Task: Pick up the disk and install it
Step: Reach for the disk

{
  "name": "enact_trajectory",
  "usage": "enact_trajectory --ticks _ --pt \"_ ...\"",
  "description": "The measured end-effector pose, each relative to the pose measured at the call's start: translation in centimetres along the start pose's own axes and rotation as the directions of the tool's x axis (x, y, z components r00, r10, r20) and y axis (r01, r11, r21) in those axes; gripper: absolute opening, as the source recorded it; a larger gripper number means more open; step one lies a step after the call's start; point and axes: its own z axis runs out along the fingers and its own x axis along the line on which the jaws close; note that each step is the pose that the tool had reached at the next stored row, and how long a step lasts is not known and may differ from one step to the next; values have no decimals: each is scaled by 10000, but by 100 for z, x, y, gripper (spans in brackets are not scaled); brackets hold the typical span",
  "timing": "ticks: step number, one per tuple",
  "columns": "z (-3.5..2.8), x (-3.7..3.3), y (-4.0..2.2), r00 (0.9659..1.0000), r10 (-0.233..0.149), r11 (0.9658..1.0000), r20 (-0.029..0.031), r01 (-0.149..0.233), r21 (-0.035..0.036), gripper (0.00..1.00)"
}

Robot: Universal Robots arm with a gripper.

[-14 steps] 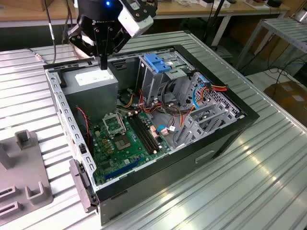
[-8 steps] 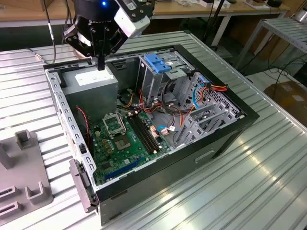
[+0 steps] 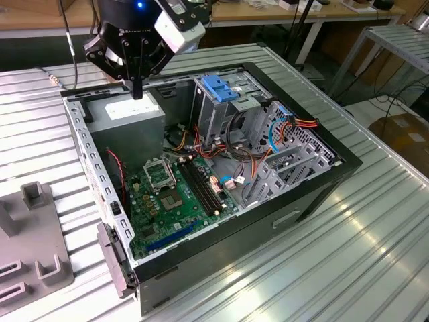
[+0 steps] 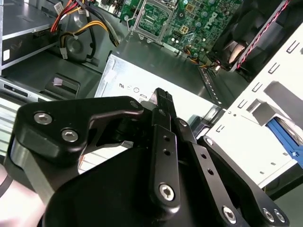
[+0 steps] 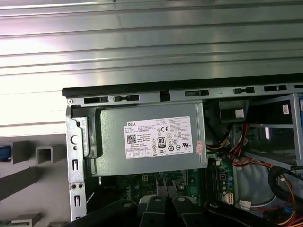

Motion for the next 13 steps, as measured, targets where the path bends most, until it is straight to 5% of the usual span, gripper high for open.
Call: enact_trajectory --ticks 13 --pt "-3 129 -10 10000 0 10000 1 0 0 10"
